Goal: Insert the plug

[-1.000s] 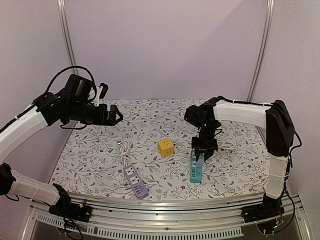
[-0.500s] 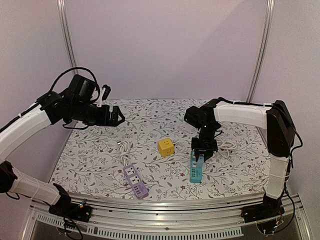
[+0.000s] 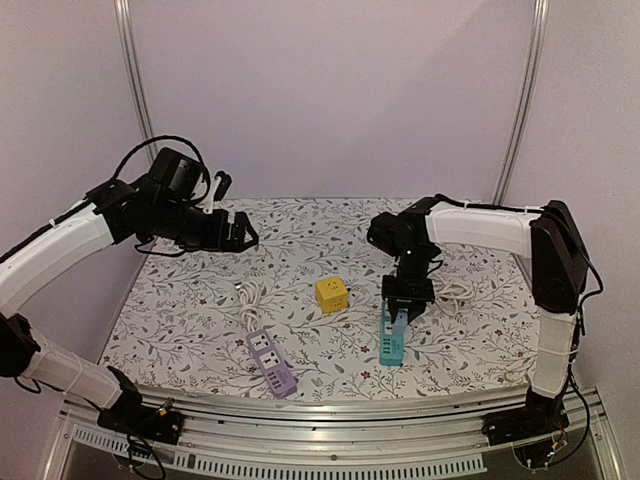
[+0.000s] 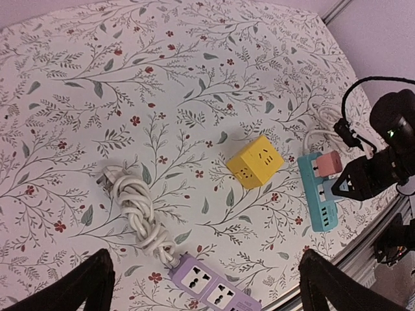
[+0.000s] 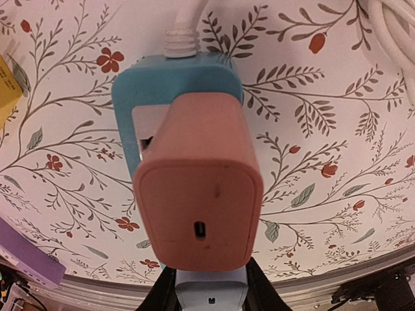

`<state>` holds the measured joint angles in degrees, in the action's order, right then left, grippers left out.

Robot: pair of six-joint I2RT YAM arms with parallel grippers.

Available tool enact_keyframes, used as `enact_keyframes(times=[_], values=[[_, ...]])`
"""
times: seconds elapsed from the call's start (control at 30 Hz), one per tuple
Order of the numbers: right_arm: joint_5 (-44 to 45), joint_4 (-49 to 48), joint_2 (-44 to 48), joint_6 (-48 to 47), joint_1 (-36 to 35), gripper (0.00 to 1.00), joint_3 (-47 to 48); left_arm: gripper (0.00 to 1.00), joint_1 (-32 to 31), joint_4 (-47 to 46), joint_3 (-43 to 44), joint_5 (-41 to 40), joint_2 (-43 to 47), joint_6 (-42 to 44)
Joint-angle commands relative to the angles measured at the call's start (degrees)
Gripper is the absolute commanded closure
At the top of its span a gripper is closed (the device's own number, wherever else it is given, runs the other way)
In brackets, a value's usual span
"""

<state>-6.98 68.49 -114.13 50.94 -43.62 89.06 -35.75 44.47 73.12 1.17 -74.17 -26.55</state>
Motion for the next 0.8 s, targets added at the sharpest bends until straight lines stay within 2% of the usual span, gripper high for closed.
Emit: enact_keyframes(times=[0.0, 0.4, 0.77], values=[[2.4, -3.2, -8.3, -1.1, -0.4, 1.00, -1.6, 0.01, -0.3, -0.9, 2.2, 1.2, -1.2, 0.3], [9.7, 1.4, -13.8, -7.6, 8.5, 1.00, 12.1, 0.02, -1.2, 0.8, 6.1, 0.2, -3.0, -0.6], [12.0, 2.2, -20.7, -13.0, 15.7, 1.00, 22.7, 0.02, -3.5, 2.6, 5.8, -1.0, -2.0, -2.7]])
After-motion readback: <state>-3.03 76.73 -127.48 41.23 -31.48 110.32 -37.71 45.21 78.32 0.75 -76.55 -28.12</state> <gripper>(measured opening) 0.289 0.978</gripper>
